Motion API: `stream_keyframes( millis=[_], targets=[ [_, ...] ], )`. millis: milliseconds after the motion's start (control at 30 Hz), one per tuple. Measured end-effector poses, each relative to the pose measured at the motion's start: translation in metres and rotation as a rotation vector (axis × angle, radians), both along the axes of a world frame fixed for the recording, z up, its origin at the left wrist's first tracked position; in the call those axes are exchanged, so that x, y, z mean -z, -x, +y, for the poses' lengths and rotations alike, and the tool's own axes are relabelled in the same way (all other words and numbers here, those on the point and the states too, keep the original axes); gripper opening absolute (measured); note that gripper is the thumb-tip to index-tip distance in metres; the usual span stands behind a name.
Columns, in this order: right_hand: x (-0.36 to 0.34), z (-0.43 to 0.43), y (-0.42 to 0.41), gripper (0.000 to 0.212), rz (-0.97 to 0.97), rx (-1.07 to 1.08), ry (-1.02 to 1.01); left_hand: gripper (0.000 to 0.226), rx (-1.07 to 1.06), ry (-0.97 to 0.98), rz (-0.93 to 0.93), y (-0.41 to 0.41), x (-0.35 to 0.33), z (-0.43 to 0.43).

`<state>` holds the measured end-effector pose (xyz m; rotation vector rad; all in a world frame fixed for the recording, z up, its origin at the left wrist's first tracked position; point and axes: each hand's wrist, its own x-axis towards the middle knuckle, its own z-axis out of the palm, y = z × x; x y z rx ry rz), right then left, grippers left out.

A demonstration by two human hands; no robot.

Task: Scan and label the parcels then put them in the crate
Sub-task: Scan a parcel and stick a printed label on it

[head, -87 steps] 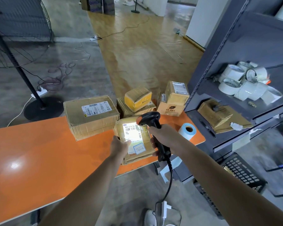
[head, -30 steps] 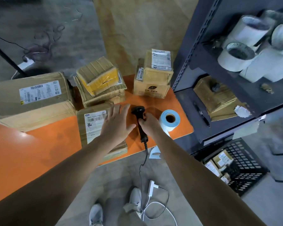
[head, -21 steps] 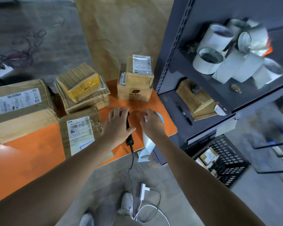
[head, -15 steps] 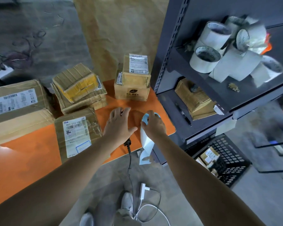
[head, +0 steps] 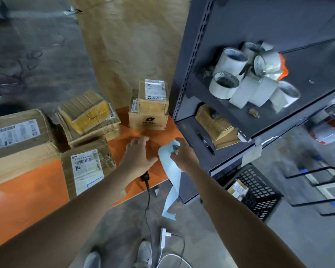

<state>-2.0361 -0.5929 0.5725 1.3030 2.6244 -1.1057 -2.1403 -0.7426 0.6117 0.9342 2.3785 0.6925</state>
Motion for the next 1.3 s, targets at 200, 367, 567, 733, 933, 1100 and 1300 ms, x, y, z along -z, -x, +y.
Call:
stream_keyframes(
  millis=[200, 367, 567, 733, 933, 1100, 1300],
  targets=[
    [-0.032, -0.018, -0.017, 0.054, 0.292, 0.132, 0.219, 0.06, -0.196, -0.166, -0.386, 0.009, -0.007, 0.006],
    [-0.049, -0.036, -0.024, 0.056, 0.481, 0.148, 0.356, 0.041, -0.261, -0.379, -0.744, 0.01, -0.025, 0.006],
    [-0.058, -0.043, -0.025, 0.055, 0.518, 0.128, 0.366, 0.069, -0.129, -0.453, -0.68, 0.012, -0.035, -0.001],
    [-0.072, -0.044, -0.019, 0.033, 0.555, 0.177, 0.253, 0.079, -0.007, -0.441, -0.441, 0.018, -0.032, -0.011],
    [-0.087, -0.048, -0.011, 0.022, 0.443, 0.11, 0.018, 0.075, 0.053, -0.484, -0.367, 0.02, -0.026, -0.018],
    [-0.093, -0.05, -0.011, 0.019, 0.427, 0.11, -0.093, 0.074, 0.047, -0.496, -0.333, 0.018, -0.028, -0.019],
    [-0.097, -0.047, -0.011, 0.017, 0.416, 0.126, -0.143, 0.072, 0.071, -0.514, -0.281, 0.014, -0.031, -0.016]
  ],
)
